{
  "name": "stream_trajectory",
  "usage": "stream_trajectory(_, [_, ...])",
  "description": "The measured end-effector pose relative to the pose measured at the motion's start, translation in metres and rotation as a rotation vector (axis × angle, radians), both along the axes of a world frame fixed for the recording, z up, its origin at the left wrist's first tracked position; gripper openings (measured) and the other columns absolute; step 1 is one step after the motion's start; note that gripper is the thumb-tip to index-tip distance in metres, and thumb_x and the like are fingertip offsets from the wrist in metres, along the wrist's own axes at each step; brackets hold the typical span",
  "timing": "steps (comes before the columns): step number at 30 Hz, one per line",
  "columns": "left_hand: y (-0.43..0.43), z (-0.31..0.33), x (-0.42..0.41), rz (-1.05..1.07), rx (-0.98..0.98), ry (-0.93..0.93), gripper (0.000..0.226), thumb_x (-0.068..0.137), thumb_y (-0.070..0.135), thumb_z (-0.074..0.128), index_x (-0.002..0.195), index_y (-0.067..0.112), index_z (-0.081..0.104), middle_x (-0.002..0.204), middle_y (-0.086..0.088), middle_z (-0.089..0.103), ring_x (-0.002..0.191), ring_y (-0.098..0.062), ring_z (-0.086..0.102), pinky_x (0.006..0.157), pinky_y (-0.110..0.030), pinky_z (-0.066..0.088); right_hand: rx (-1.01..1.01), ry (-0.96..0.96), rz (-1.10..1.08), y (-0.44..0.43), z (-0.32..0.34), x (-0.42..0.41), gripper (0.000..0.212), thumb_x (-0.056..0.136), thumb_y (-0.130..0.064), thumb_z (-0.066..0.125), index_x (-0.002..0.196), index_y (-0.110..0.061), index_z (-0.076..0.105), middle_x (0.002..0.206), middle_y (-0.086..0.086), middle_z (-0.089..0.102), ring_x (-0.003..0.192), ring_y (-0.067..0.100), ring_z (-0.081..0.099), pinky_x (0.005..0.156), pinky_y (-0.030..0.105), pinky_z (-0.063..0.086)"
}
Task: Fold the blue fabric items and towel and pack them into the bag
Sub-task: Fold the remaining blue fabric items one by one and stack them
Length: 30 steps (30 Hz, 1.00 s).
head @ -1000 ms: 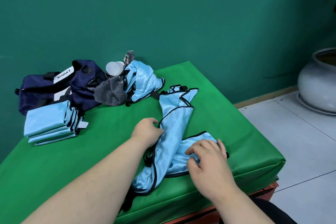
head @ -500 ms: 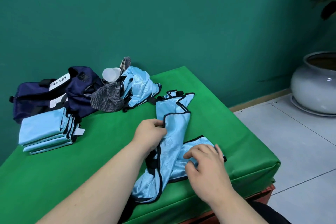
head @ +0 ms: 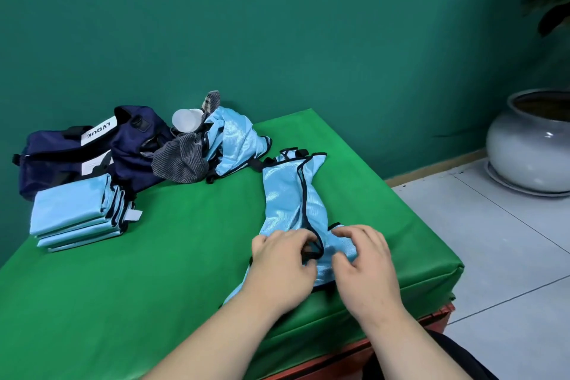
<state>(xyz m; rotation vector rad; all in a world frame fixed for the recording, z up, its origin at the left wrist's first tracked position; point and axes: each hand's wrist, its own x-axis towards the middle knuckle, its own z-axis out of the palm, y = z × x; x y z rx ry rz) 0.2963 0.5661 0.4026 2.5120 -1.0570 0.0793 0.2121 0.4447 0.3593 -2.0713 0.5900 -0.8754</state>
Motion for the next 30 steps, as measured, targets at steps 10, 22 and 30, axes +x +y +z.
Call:
stream_trajectory(10, [-0.019,-0.012,-0.003,0.157,-0.057,-0.044,0.028,0.082,0.045,0.060,0.102,0.034,0.045,0.093,0.017,0.065,0.103,-0.009,0.054,0.093,-0.030,0.024,0.042,0.024,-0.012,-0.004,-0.002,0.000,0.038,0.070,-0.020,0.046,0.102,-0.028,0.065,0.107,-0.013,0.059,0.110,0.008,0.045,0.104,0.040,0.040])
stream_trajectory(22, [-0.008,-0.023,0.004,-0.019,-0.038,-0.183,0.017,0.082,0.032,0.052,0.088,0.032,0.068,0.085,0.015,0.065,0.092,-0.010,0.056,0.083,-0.031,0.024,0.003,0.034,0.006,-0.006,-0.005,0.001,0.039,0.069,-0.020,0.046,0.102,-0.028,0.066,0.107,-0.013,0.061,0.111,0.011,0.048,0.105,0.042,0.040])
stream_trajectory(30, [0.035,-0.014,-0.007,-0.205,-0.152,-0.084,0.032,0.082,0.025,0.041,0.097,0.030,0.069,0.090,0.016,0.066,0.081,-0.003,0.052,0.093,-0.024,0.033,-0.081,-0.060,0.178,-0.003,-0.008,-0.002,0.058,0.065,-0.009,0.051,0.118,-0.026,0.067,0.118,-0.013,0.054,0.124,0.008,0.043,0.110,0.039,0.037])
